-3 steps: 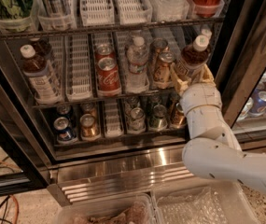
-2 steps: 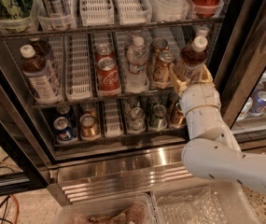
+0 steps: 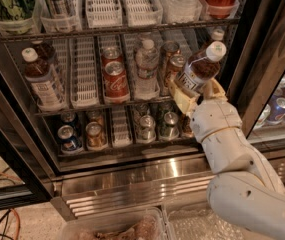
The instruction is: Pick blue plastic bottle from bottom shelf of fridge
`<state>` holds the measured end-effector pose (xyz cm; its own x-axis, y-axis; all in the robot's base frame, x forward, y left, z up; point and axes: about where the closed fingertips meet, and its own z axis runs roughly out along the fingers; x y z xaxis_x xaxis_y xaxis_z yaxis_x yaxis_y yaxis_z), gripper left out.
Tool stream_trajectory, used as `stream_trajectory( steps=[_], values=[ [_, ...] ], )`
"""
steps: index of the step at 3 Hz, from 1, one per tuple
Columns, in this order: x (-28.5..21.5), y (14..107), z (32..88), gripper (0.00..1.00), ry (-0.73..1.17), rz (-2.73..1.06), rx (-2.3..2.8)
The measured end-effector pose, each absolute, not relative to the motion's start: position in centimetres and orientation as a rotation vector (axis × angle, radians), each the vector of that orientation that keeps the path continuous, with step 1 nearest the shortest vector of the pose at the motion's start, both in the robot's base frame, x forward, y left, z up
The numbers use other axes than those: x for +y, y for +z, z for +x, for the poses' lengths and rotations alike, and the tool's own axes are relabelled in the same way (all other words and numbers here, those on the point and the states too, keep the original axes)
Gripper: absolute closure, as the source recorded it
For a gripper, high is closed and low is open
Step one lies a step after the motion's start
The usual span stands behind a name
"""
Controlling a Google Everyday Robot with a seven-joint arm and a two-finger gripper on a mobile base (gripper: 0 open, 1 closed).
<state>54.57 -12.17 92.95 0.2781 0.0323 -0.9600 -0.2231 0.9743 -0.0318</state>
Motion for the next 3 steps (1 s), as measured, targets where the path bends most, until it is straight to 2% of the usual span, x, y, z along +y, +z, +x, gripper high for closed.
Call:
stream_trajectory(
  steps=[2, 3],
  values=[
    [-9.4, 93.4, 51.2, 1.0, 0.348, -0.2, 1.295],
    [-8.7, 93.1, 51.2, 1.0, 0.383, -0.208, 1.306]
  ],
)
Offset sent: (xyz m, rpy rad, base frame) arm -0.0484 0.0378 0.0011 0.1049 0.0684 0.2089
